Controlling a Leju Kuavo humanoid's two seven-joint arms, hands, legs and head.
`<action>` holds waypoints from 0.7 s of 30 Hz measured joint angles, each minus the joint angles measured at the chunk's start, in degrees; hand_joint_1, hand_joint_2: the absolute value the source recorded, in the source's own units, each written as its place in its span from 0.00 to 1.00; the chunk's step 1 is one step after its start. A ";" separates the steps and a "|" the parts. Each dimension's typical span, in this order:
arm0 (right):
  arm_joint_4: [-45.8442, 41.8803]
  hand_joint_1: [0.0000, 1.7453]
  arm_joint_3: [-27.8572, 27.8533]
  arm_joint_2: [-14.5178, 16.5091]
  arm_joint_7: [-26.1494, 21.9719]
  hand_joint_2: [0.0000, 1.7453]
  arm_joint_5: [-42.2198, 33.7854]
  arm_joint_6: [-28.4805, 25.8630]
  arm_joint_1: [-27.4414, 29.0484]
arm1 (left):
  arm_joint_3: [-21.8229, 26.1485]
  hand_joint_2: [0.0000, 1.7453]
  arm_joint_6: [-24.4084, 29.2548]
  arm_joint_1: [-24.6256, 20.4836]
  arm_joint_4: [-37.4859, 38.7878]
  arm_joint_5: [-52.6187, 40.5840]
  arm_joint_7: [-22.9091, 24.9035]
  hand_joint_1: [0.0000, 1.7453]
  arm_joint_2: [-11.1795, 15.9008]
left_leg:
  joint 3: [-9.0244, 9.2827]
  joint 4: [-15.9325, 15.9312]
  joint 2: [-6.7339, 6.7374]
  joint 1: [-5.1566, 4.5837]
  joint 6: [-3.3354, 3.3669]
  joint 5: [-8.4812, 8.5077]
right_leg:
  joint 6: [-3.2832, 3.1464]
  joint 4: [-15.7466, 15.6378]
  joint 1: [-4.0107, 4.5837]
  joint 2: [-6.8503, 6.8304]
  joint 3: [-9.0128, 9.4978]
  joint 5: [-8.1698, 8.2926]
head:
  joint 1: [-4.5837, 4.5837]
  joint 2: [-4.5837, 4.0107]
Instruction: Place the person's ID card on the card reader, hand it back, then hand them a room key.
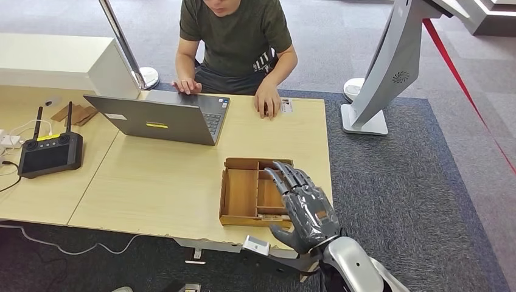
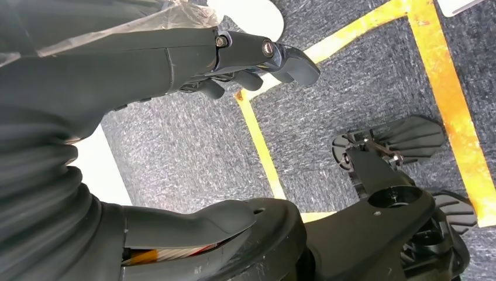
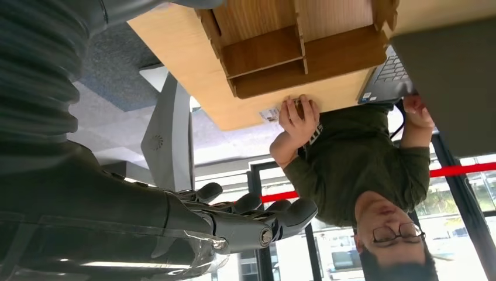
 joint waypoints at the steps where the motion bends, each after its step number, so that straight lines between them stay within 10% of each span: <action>1: 0.32 0.00 0.29 0.11 -0.03 1.00 -0.08 -0.01 0.00 | 0.08 1.00 -0.03 0.01 0.00 0.00 0.01 0.00 0.02 | 0.00 0.00 0.00 0.00 0.00 0.00 | 0.00 0.00 0.00 0.00 0.00 0.00 | 0.00 0.00; 21: 9.56 0.00 3.45 2.23 3.24 1.00 4.36 -0.32 1.13 | 0.72 1.00 0.02 -0.24 -0.30 -1.46 1.69 0.00 0.08 | 0.00 0.00 0.00 0.00 0.00 0.00 | 0.00 0.00 0.00 0.00 -0.01 0.00 | 0.00 0.00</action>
